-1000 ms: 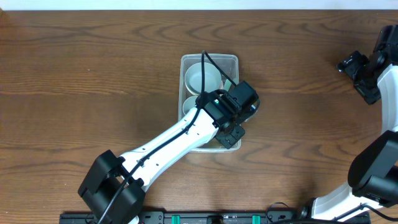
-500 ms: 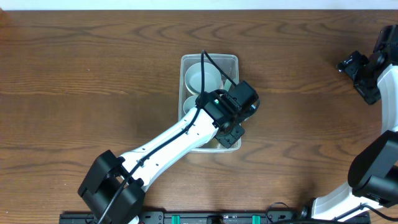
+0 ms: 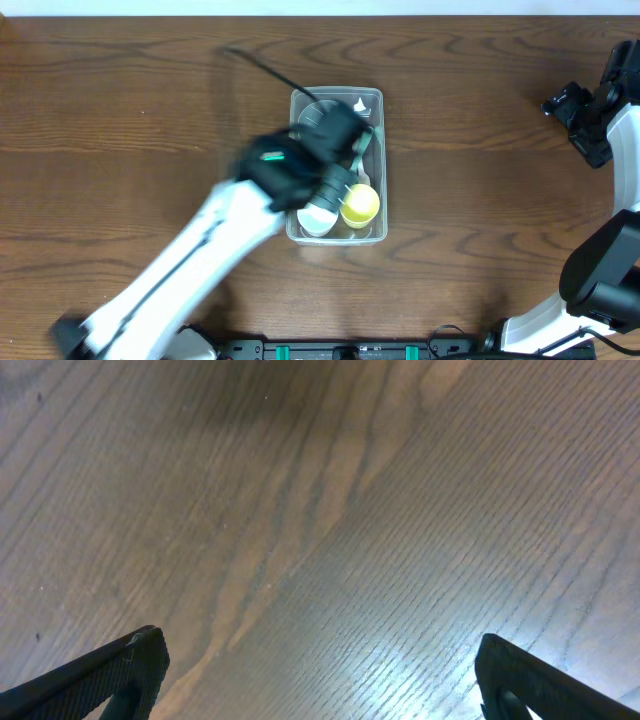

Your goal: Pack container

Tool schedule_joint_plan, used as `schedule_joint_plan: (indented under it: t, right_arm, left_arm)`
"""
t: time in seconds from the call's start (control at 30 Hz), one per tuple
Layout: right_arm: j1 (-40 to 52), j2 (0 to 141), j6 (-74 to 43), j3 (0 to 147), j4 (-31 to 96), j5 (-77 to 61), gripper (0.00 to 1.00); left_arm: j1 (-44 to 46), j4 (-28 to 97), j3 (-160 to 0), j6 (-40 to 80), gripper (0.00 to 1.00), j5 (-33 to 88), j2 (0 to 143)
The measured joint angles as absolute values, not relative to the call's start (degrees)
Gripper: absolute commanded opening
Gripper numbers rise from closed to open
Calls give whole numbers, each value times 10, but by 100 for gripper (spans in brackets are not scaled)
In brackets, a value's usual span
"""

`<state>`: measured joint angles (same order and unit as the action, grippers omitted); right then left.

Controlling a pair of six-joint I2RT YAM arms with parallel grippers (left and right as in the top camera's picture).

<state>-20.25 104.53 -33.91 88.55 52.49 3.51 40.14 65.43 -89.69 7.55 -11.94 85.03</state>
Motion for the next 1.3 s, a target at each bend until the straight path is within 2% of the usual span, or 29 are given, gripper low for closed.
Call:
schedule_joint_plan:
  t: [0.3, 0.4, 0.67, 0.9, 1.07, 1.3]
  right_arm:
    - [-203, 1045, -339, 886, 525, 35, 99]
    - [-203, 1046, -339, 886, 525, 35, 99]
    - [-203, 1045, -339, 886, 525, 35, 99]
    - [-203, 1045, -339, 886, 525, 35, 99]
    - [-203, 1045, -339, 886, 525, 35, 99]
    - [-203, 1046, -339, 886, 525, 35, 99]
  left_arm:
    - [166, 693, -905, 92, 98, -180, 667]
    - [113, 704, -906, 92, 98, -187, 630]
    - [76, 919, -906, 86, 98, -228, 548]
    - [76, 922, -905, 157, 98, -227, 423]
    - [74, 871, -883, 195, 98, -195, 312]
    - [56, 632, -715, 201, 98, -177, 175]
